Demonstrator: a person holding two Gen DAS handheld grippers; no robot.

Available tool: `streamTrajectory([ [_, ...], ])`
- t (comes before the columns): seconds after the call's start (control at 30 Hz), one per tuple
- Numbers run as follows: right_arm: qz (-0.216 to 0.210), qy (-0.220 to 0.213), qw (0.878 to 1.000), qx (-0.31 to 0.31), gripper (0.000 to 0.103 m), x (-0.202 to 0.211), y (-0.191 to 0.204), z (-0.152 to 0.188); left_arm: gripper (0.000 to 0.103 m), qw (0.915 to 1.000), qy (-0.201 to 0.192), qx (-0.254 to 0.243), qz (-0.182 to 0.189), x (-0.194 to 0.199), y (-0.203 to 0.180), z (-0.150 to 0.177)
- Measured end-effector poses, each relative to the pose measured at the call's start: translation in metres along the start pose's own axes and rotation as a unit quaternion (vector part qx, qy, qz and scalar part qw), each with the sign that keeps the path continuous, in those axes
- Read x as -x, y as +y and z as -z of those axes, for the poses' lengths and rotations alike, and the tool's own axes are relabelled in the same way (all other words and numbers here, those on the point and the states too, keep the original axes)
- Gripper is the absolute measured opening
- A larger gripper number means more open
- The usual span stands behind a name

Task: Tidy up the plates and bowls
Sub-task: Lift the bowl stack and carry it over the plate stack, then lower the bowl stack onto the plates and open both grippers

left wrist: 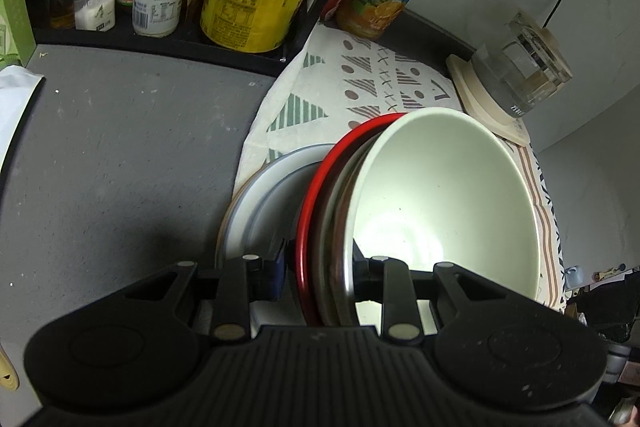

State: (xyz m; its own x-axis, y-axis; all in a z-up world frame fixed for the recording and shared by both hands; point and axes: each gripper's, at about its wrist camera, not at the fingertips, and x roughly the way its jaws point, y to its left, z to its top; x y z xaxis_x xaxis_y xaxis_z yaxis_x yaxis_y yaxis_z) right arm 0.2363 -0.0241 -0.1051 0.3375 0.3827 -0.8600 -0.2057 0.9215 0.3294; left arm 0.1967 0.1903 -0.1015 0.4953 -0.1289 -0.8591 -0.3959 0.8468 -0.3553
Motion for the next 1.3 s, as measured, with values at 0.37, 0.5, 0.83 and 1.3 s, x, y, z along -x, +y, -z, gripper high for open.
streamTrajectory([
  [0.37,0.010,0.002,1.000,-0.018,0.030,-0.010,0.002,0.006,0.027,1.0000,-0.001,0.005,0.002,-0.006,0.005,-0.003],
  [0.5,0.005,0.004,0.999,-0.032,0.031,-0.011,-0.001,0.005,0.027,0.9999,0.008,0.003,-0.006,-0.005,0.005,-0.004],
  [0.83,-0.020,-0.019,0.998,-0.060,0.044,0.003,0.000,0.008,0.045,0.9995,0.000,-0.024,-0.022,0.010,-0.005,-0.008],
  [1.3,0.058,-0.134,0.988,-0.058,0.086,0.105,-0.013,0.049,0.090,0.9944,-0.046,-0.093,-0.019,0.072,-0.041,0.019],
])
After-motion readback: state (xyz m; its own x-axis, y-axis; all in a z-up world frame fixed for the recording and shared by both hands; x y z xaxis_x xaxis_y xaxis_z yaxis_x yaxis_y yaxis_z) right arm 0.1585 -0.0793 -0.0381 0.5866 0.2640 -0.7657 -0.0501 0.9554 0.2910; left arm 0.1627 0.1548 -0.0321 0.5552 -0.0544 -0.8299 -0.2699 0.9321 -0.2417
